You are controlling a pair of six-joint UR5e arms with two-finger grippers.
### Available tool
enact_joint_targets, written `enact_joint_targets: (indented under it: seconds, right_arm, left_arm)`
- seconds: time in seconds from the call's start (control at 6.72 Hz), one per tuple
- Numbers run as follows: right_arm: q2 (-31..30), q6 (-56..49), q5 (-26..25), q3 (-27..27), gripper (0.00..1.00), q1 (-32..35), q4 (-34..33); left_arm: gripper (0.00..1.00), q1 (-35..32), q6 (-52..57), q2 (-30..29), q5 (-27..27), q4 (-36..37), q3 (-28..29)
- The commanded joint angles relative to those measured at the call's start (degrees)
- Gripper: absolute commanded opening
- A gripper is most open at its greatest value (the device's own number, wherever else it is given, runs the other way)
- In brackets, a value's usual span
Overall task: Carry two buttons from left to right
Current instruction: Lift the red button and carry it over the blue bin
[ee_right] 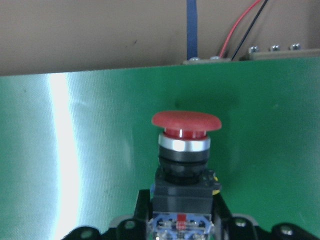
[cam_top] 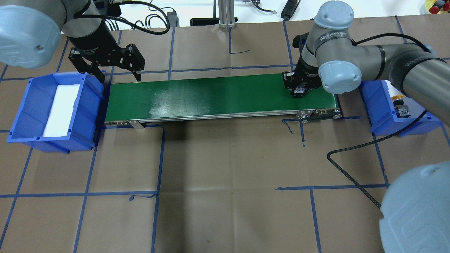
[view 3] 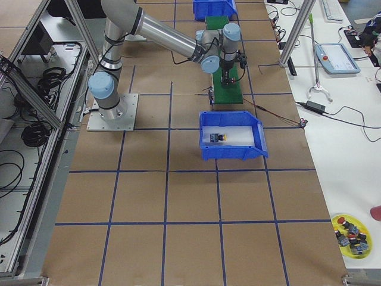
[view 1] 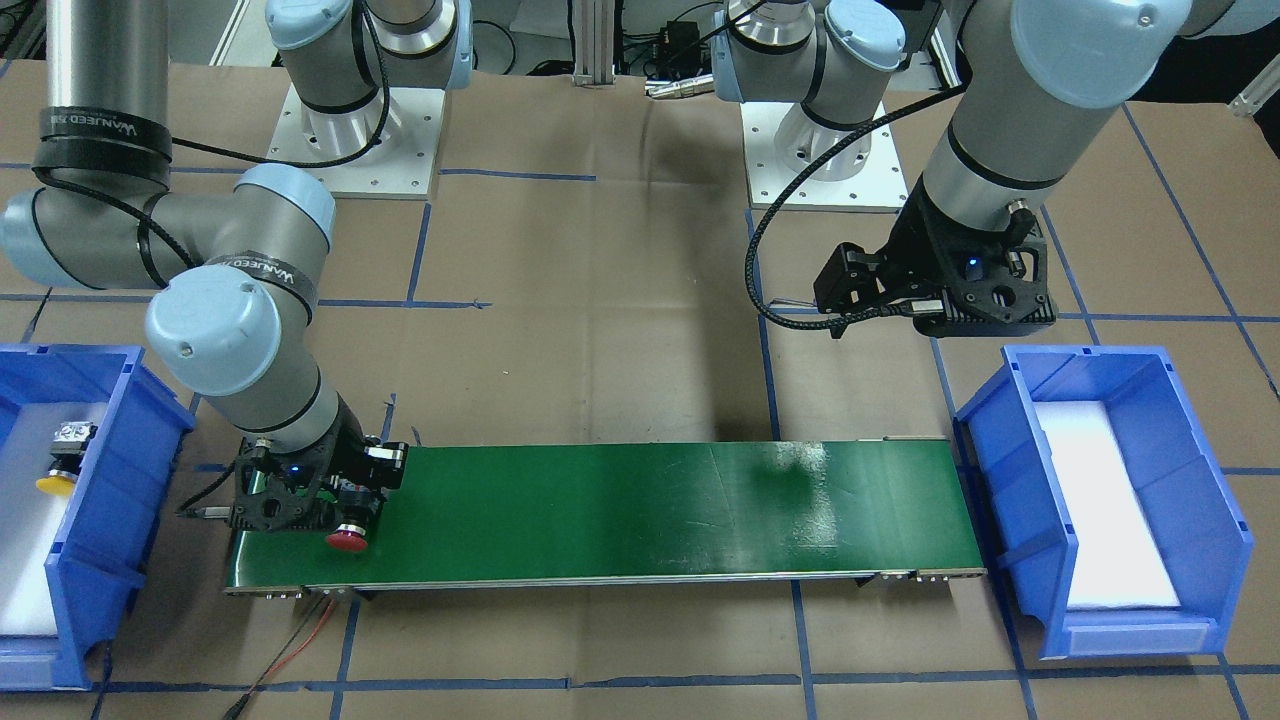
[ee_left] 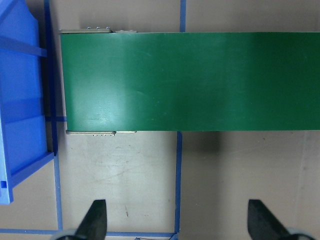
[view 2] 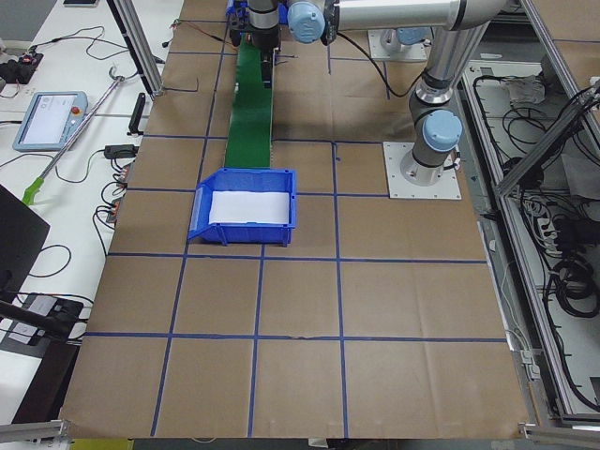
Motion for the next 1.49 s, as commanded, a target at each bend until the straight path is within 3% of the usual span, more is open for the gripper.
enact_joint_targets:
  seconds: [0.0,0.3,0.6,0.74,1.04,1.34]
  right_arm:
    - [-4.1,-3.2,0.0,-8.3,0.04,-4.2,13.1]
    - [-2.9,-18.0,0.1,-17.0,0.04,-13.6,19.8]
    - [0.9,-34.6,0.1,-19.2,0.04,-25.8,19.3]
    - [2.8,-40.6,0.0,-18.9,0.04,-28.2,18.7]
    - [7.3,-41.1,-0.5,-18.5,0.04,-28.5,18.4]
    - [10.1,-41.2,-2.2,-17.9,0.05,-28.4,13.9]
  left_arm:
    - [1.00,0.0,0.0,0.0,0.0,0.0,0.0]
    - [1.00,0.0,0.0,0.0,0.0,0.0,0.0]
    - [1.00,0.0,0.0,0.0,0.0,0.0,0.0]
    - [1.00,0.0,0.0,0.0,0.0,0.0,0.0]
    - [1.00,0.0,-0.1,0.0,0.0,0.0,0.0]
    - [1.00,0.0,0.0,0.0,0.0,0.0,0.1]
